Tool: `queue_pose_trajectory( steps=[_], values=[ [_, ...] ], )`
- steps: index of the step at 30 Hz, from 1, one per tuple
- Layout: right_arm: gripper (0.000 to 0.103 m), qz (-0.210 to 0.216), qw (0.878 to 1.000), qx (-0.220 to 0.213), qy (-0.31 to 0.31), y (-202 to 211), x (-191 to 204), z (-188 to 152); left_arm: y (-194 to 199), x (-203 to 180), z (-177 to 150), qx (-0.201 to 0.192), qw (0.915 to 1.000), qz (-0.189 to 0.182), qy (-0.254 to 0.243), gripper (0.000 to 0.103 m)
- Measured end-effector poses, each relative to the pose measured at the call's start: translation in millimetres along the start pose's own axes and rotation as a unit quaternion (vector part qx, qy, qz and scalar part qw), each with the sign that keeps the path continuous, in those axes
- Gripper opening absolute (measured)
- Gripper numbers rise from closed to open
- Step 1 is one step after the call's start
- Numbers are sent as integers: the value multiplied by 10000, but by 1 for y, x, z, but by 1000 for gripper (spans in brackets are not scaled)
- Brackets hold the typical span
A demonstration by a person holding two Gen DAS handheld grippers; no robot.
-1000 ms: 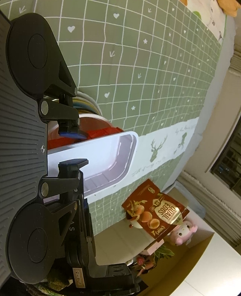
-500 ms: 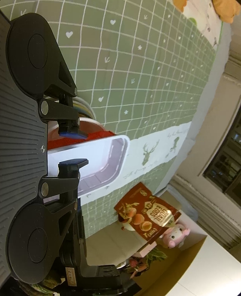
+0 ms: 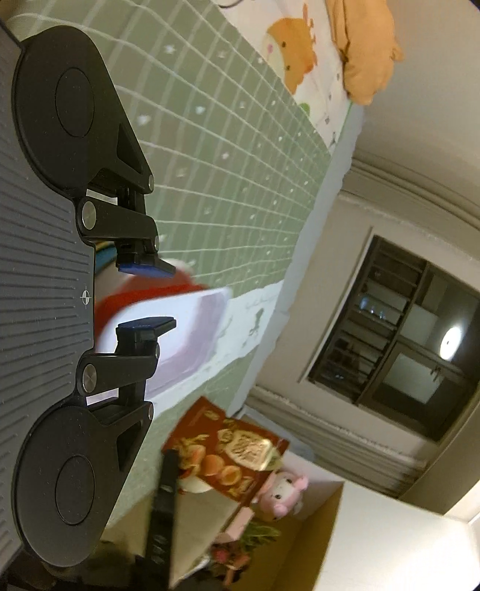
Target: Organize plates and bowls
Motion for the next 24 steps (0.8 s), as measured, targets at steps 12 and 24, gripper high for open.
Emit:
queue_pose_trajectory(
  steps=[12, 24],
  values=[
    [92, -186, 9943, -1008, -310, 45, 14, -137, 53, -62, -113, -355, 9884, 948, -1130, 18],
    [92, -703, 9912, -1042, -423, 54, 12, -196, 61, -85, -153, -214, 9836, 1123, -1394, 18]
  ],
)
Point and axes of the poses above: each gripper's, at about its wrist camera, not at the fingertips, and y roughly against the way its jaws point, x to its left, z to its top, the point moved 3 cm from there along -y, roughly the way its jaws point
